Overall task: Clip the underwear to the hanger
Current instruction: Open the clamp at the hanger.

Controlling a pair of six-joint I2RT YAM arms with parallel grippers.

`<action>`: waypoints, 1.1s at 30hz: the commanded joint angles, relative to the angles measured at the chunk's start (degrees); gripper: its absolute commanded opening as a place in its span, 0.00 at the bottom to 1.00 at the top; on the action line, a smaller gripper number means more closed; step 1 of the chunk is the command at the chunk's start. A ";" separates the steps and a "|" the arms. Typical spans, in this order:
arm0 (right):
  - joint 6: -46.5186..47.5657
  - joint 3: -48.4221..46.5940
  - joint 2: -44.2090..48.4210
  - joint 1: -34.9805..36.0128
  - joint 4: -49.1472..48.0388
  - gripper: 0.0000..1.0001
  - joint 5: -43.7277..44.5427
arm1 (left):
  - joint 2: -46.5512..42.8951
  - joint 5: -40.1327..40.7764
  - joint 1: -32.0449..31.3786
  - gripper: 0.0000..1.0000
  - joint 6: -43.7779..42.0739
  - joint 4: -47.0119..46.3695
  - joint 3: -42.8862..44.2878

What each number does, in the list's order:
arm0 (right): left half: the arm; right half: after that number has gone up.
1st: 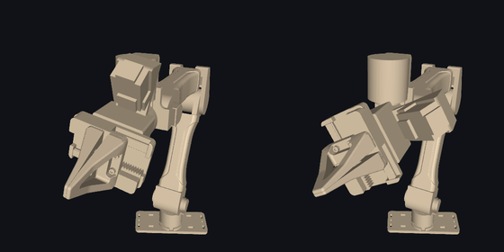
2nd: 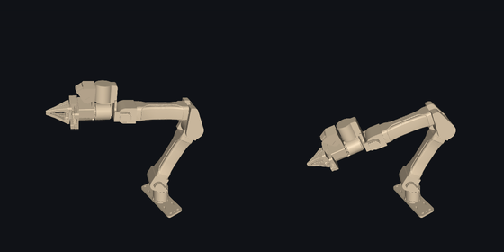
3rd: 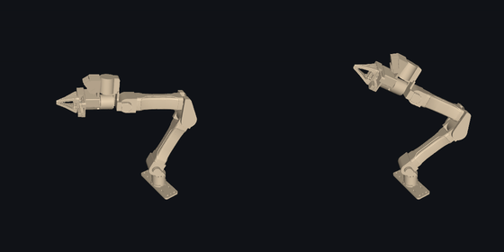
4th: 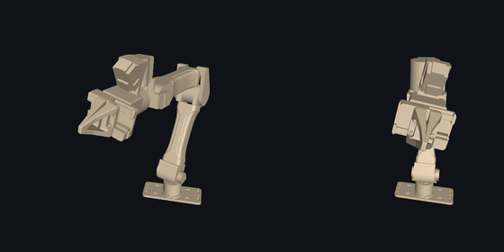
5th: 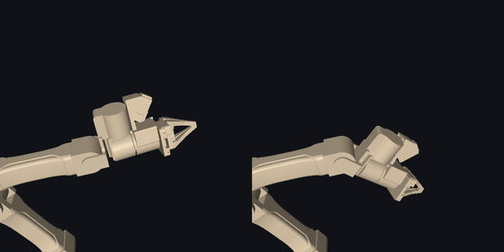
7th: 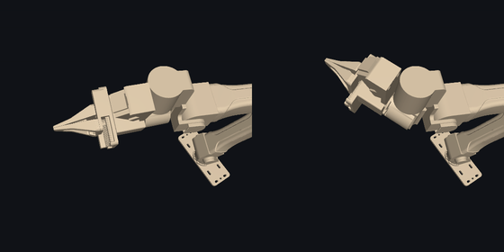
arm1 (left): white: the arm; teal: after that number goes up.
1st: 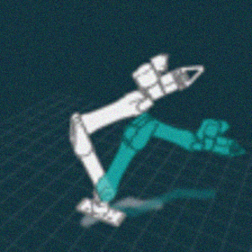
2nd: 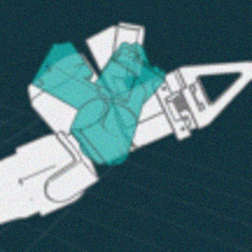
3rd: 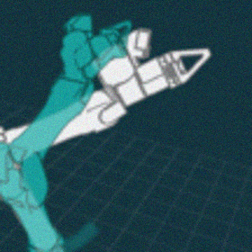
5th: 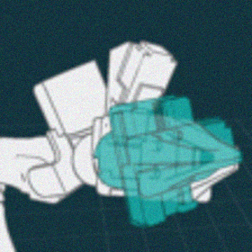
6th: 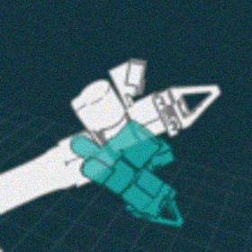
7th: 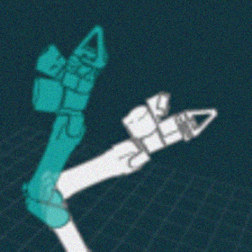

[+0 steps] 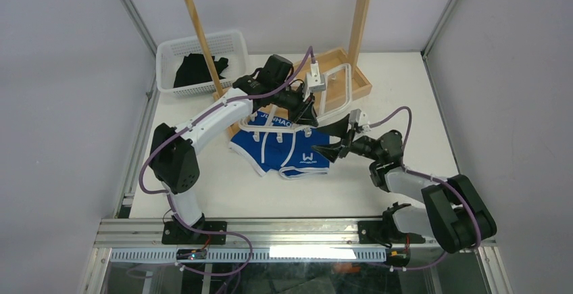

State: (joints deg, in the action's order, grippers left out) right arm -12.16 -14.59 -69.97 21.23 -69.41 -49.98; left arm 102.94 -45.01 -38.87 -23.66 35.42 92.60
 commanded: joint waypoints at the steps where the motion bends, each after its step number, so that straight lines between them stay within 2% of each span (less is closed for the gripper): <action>1: 3.46 -3.72 -2.31 -0.05 -4.21 0.66 -2.90 | -5.01 1.80 1.83 0.00 -3.23 -3.34 0.32; 10: 4.16 -7.32 -8.16 -0.33 -4.64 0.64 -5.17 | -5.52 1.68 1.83 0.00 -3.56 -3.35 -0.08; 22: 0.34 -9.97 -17.15 -1.34 -15.18 0.72 -6.45 | -6.69 1.69 1.78 0.00 -4.03 -3.34 -0.75; 33: -5.77 -14.57 -23.59 -1.37 -21.86 0.72 -10.33 | -6.78 1.26 1.83 0.00 -4.03 -3.32 -0.84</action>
State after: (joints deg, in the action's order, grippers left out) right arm -14.70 -26.52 -91.72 20.12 -81.95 -58.02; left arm 100.47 -44.71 -38.13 -24.95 35.59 91.11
